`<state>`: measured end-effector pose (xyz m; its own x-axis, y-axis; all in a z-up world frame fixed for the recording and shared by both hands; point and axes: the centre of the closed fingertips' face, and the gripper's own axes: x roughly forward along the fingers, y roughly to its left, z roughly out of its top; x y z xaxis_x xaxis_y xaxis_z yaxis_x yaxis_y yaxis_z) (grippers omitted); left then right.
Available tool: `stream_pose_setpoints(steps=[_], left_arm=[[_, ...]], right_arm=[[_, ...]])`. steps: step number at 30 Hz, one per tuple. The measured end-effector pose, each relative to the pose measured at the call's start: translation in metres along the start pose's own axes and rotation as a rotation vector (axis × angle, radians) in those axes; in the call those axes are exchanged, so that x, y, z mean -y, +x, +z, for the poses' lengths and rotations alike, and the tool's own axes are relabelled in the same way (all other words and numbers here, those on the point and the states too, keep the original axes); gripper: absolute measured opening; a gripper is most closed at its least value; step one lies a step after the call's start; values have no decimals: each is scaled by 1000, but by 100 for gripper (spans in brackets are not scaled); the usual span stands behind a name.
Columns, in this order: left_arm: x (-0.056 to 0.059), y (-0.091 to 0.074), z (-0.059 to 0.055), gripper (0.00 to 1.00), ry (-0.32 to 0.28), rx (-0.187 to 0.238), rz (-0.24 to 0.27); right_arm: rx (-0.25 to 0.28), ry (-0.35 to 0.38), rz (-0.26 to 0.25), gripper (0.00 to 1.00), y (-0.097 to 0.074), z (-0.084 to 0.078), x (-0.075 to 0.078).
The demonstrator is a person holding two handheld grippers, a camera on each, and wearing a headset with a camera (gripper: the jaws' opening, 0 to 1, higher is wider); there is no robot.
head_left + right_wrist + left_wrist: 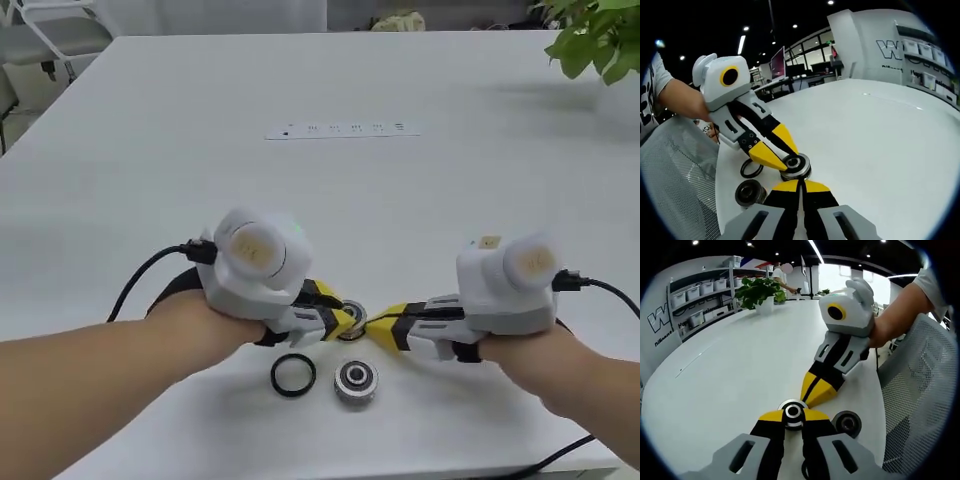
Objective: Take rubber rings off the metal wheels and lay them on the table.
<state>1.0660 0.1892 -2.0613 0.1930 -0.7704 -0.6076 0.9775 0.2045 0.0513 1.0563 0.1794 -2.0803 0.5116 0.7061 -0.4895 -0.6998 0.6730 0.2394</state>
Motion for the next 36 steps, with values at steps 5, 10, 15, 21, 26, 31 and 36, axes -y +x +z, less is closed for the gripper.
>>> stream_pose_setpoints(steps=[5,10,15,21,26,31,36], left_arm=[[1,0,0,7,12,3,11],[0,0,0,6,2,8,21],[1,0,0,6,-3,6,19],[3,0,0,6,-4,0,20],[4,1,0,6,-1,-11,26],[4,0,0,6,3,-20,29],[4,0,0,6,4,-25,31]], right_arm=[[19,96,-4,0,0,0,1],[81,253,1,0,-5,2,7],[119,312,5,0,-8,9,8],[144,350,19,0,-10,13,5],[154,359,27,0,-10,16,2],[156,371,36,0,-10,18,-2],[151,348,46,0,-9,21,-6]])
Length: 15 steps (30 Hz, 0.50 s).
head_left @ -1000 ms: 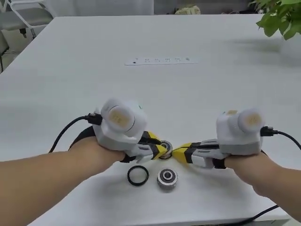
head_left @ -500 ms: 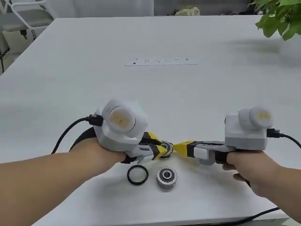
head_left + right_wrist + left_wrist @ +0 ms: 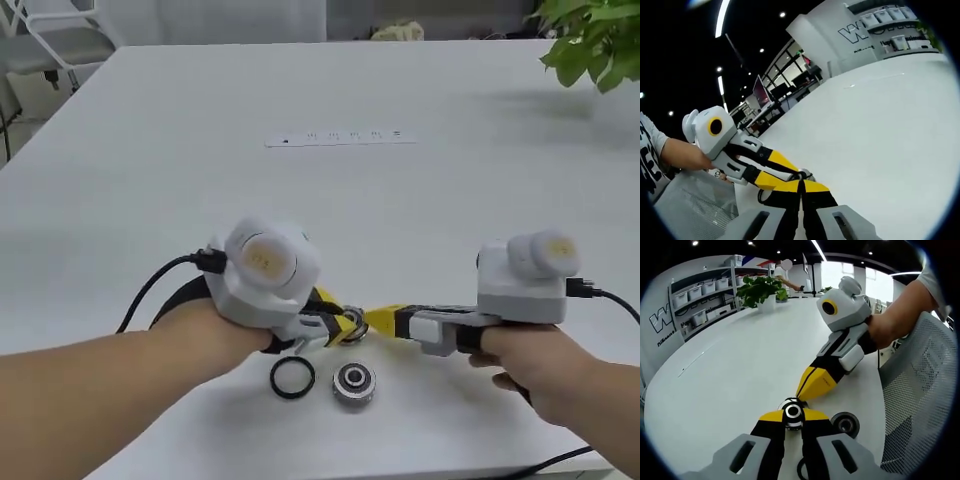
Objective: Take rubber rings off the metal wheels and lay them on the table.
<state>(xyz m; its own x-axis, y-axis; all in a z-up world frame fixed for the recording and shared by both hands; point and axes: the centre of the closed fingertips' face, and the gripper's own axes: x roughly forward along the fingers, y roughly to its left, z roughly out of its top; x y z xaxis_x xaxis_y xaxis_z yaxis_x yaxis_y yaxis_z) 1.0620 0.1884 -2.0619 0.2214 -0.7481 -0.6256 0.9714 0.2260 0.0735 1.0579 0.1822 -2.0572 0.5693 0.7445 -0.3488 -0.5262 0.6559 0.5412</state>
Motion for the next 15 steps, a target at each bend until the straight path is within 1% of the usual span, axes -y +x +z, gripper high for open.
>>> stream_pose_setpoints(steps=[4,8,9,10,11,12,15], left_arm=[[0,0,0,6,0,-2,1],[1,0,0,6,2,-2,0],[2,0,0,6,2,-1,0],[2,0,0,6,3,-1,2],[2,0,1,6,2,-1,2],[2,0,1,6,2,0,2],[2,0,1,6,0,0,2]], right_arm=[[-3,-9,9,0,1,0,-2],[5,-13,32,0,2,1,-7],[20,-12,80,0,4,5,-16],[19,-9,95,0,4,5,-20],[4,-48,68,0,5,3,-19],[-4,-59,69,0,5,2,-20],[13,-42,55,0,2,5,-13]])
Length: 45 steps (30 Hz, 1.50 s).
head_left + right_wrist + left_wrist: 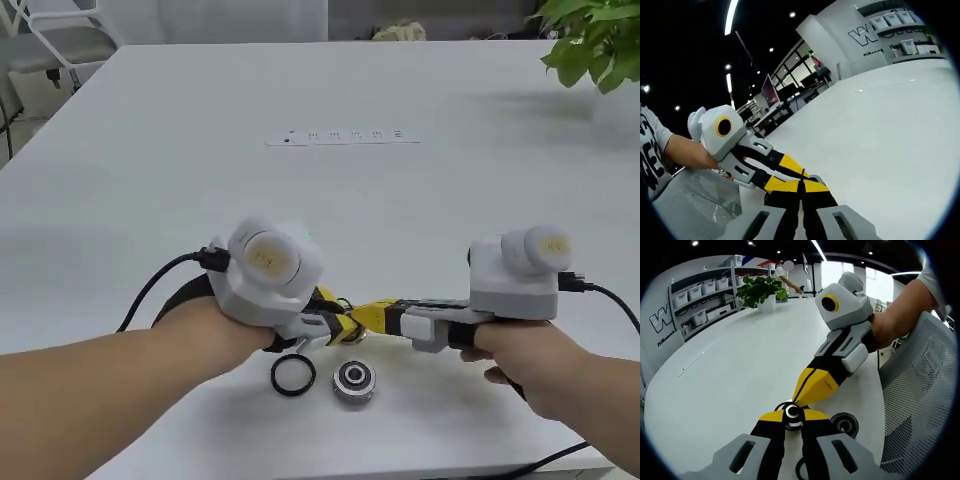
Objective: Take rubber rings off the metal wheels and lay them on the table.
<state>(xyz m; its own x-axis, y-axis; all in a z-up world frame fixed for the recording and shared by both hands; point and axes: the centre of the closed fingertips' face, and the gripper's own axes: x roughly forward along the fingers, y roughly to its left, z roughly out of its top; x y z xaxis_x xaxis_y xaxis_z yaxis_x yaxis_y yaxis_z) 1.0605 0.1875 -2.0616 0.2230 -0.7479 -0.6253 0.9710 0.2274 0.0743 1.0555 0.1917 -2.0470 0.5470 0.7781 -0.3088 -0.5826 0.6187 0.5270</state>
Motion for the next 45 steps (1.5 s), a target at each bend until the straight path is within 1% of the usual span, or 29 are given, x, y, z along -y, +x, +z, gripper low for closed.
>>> stream_pose_setpoints(steps=[3,10,14,16,17,18,20,27,29,30,33,37,40,45], left_arm=[[0,0,0,6,-5,4,-1],[-1,-1,0,7,-13,29,-2],[0,-1,1,8,-22,23,-7],[0,-2,1,11,-24,19,-12],[3,-2,1,12,-27,17,-24],[4,-4,1,13,-17,18,-22],[4,-5,2,13,-15,20,-21],[3,-17,10,15,-25,50,-26],[4,-20,11,21,-24,57,-27],[4,-23,12,22,-23,61,-29],[6,-29,13,22,-22,67,-34],[6,-36,16,27,-27,83,-35],[6,-42,19,31,-37,92,-31],[6,-51,21,34,-39,108,-31]], right_arm=[[7,9,-18,0,-3,-1,6],[-4,8,-24,0,-5,-2,6],[-5,15,-25,0,-6,-3,7],[-5,15,-21,0,-6,-2,6],[-8,14,-16,0,-6,-2,5],[-9,9,-16,0,-6,-2,4],[-7,10,-11,0,-6,-2,3],[9,11,4,0,-9,5,-6],[14,10,6,0,-10,7,-9],[19,13,8,0,-10,7,-8],[26,13,10,0,-12,10,-8],[37,14,13,0,-13,16,-12],[36,9,21,0,-13,18,-15],[36,-2,35,0,-14,20,-20]])
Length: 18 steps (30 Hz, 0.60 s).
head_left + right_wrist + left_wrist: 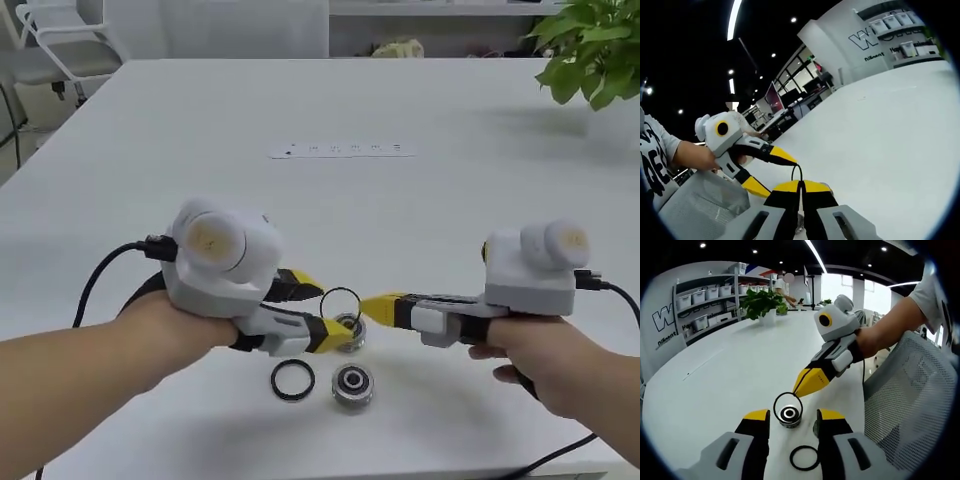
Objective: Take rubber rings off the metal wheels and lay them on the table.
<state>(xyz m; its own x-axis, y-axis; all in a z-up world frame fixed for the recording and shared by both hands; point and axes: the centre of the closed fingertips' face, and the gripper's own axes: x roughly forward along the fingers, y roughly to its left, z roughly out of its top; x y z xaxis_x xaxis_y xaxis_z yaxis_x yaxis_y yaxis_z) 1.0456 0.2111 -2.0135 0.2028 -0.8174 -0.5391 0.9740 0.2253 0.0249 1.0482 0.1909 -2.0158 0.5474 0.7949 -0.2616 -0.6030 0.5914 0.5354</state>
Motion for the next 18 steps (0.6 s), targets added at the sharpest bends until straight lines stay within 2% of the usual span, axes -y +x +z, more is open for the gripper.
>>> stream_pose_setpoints(steps=[10,18], left_arm=[[7,-19,5,45,-14,29,-8],[11,-38,4,51,-24,44,-8]], right_arm=[[-10,-11,20,0,-2,0,-9],[-21,-21,36,0,-1,0,-15]])
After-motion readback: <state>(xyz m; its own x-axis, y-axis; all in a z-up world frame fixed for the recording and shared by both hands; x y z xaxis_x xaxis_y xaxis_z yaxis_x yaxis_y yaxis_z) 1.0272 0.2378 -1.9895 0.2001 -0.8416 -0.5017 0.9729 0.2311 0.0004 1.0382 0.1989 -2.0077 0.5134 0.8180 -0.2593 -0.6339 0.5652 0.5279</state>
